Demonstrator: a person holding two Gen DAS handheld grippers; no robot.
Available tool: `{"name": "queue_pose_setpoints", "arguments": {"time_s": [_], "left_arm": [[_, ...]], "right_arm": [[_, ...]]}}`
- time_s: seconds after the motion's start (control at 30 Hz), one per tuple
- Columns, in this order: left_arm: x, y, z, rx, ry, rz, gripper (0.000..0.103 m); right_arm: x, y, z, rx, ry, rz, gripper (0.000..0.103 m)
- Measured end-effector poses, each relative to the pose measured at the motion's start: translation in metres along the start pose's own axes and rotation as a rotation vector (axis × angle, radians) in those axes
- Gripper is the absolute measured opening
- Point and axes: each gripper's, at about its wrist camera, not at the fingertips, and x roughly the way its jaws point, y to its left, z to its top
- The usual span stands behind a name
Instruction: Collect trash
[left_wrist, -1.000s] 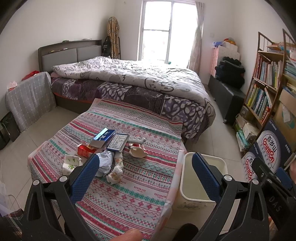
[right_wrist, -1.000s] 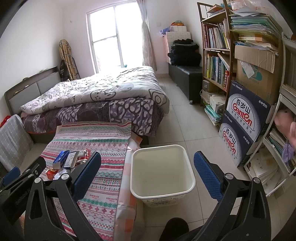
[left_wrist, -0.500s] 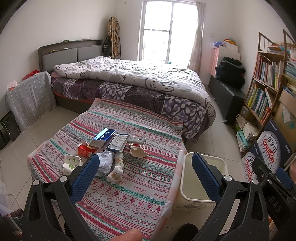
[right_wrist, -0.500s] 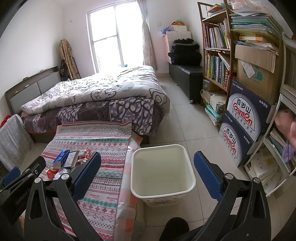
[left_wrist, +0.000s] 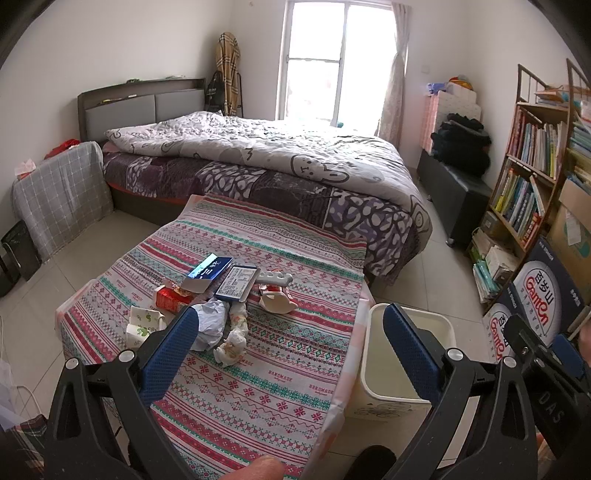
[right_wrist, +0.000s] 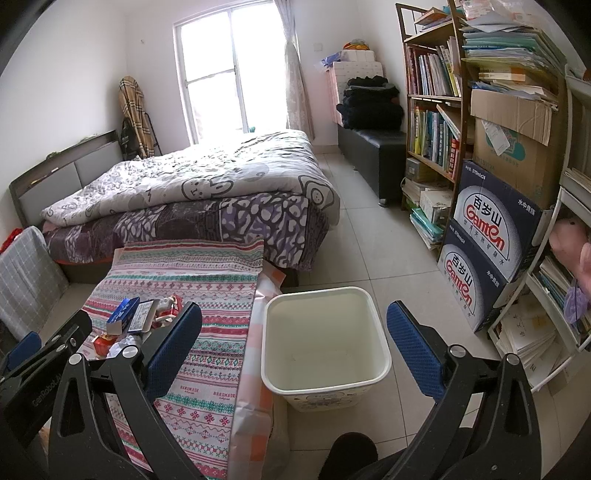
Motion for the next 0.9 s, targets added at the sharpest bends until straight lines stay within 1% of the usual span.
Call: {"name": "queue_pose_setpoints", "arguments": {"time_s": [0.63,0.67,0.9], "left_arm": [[0.0001,0.0008,0.0005,0.001,-0.001,0.000,0.097],[0.0001,0.0004,0.0011,0.002,0.000,0.000,0.097],[0.0018,0.0026,-0.0023,0.001,0.001,0.003,0.097]], "right_arm": [[-0.0002,-0.0046,0.0053,-0.002,0.002,0.000,0.096],[0.0001,0.0023,-0.0017,-0.003,0.003,0.000,0.096],[0.0018,0.0038,-0.0016,-0.002,0.004,0.000,0.096]]}}
